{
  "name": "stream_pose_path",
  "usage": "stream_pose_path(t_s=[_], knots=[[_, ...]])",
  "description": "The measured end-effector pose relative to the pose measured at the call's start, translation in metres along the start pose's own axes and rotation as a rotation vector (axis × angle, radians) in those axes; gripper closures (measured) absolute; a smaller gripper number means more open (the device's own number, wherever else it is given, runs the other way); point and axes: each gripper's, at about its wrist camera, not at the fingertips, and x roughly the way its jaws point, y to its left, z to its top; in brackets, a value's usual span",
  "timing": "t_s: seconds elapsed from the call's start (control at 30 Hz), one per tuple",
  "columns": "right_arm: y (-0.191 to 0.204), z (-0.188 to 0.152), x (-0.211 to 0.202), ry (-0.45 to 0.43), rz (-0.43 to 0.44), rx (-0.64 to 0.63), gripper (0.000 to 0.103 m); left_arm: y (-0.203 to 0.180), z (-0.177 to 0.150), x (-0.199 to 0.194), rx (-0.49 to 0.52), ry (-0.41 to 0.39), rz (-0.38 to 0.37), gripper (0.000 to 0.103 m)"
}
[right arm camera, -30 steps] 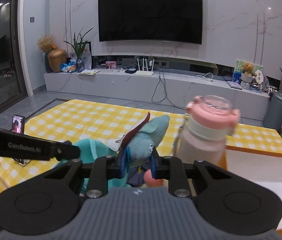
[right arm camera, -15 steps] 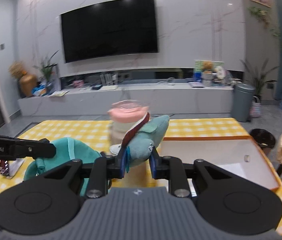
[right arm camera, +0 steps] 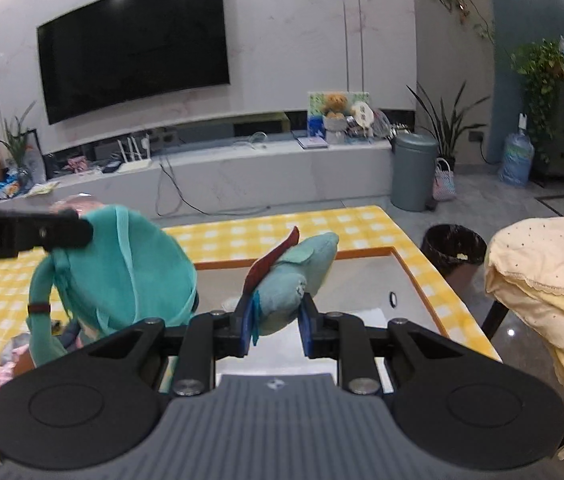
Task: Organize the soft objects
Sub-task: 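Carry the plush and teal cloth into the orange box while opening both tools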
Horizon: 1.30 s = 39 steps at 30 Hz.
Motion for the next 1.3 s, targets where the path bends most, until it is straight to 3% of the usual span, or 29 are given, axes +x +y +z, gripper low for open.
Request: stream_pose_path(t_s=[0.2,0.5,0.7,0.93,1.03,1.13,1.3], knots=[[-0.013,0.007,0.049,0.068,-0.015,0.008,0.083,-0.009,0.002,0.046,-0.022,0.026,0.023,0.08],[-0.016,-0.007,0.128,0.251,-0.015,-0.012,0.085,-0.003,-0.028,0.116,-0.004,0.208,0.061,0.08],[-0.012,-0.014,0.151,0.297,-0.043,-0.035,0.084,0.005,-0.042,0.135,0.002,0.264,0.084,0.079],[-0.005,-0.012,0.162,0.312,-0.068,-0.037,0.081,0.011,-0.042,0.141,-0.013,0.268,0.1,0.076],[-0.003,-0.014,0.164,0.316,-0.081,-0.053,0.078,0.01,-0.04,0.138,-0.002,0.249,0.115,0.07],[0.0,-0.014,0.163,0.322,-0.087,-0.065,0.071,0.008,-0.037,0.134,0.01,0.232,0.112,0.06],[0.004,-0.012,0.151,0.298,-0.117,-0.1,0.063,0.001,-0.034,0.122,0.036,0.195,0.107,0.059]])
